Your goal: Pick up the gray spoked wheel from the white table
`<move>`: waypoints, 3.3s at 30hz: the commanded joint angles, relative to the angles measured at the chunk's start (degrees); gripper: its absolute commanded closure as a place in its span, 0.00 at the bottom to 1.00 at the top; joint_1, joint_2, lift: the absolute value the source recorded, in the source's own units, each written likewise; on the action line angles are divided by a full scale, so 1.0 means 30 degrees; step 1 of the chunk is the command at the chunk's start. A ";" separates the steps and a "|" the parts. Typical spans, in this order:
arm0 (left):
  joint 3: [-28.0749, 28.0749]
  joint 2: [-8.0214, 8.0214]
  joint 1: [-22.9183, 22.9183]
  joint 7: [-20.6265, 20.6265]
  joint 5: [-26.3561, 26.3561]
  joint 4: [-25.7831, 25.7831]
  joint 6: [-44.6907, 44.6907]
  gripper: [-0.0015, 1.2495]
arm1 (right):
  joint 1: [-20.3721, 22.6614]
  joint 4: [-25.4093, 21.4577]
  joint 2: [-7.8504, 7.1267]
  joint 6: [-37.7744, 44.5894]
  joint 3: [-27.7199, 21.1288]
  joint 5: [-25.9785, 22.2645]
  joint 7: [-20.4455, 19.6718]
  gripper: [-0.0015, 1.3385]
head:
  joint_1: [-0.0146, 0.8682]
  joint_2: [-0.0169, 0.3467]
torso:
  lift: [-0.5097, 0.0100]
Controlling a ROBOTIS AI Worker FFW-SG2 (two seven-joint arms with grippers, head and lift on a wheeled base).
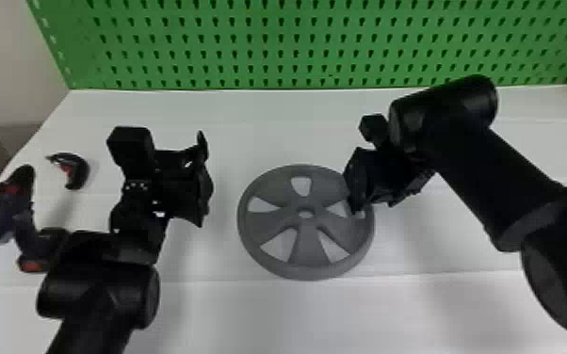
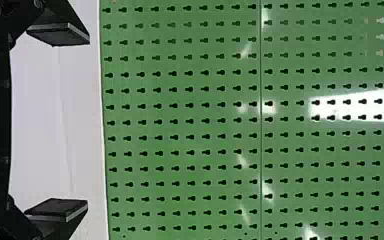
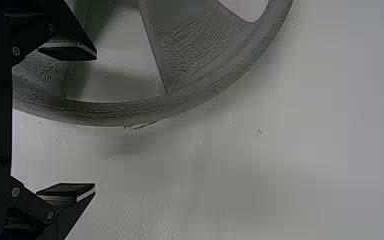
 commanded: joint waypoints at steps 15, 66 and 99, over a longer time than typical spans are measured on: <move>-0.0027 -0.0001 -0.0029 0.0001 0.0000 0.0000 0.0000 0.10 | -0.0076 0.0188 0.0089 -0.0057 0.0087 0.0032 0.0244 0.26 | 0.89 0.14 | 0.77; -0.0027 -0.0001 -0.0146 0.0001 0.0000 0.0000 0.0000 0.10 | -0.0721 0.0803 0.0236 0.0588 0.1523 0.0090 0.0888 0.85 | 0.89 0.14 | 0.77; 0.0148 -0.0001 0.0088 0.0001 0.0059 0.0000 0.0000 0.10 | -0.0486 -0.2331 0.0206 0.2609 -0.1319 0.2727 0.1738 0.85 | 0.89 0.14 | 0.77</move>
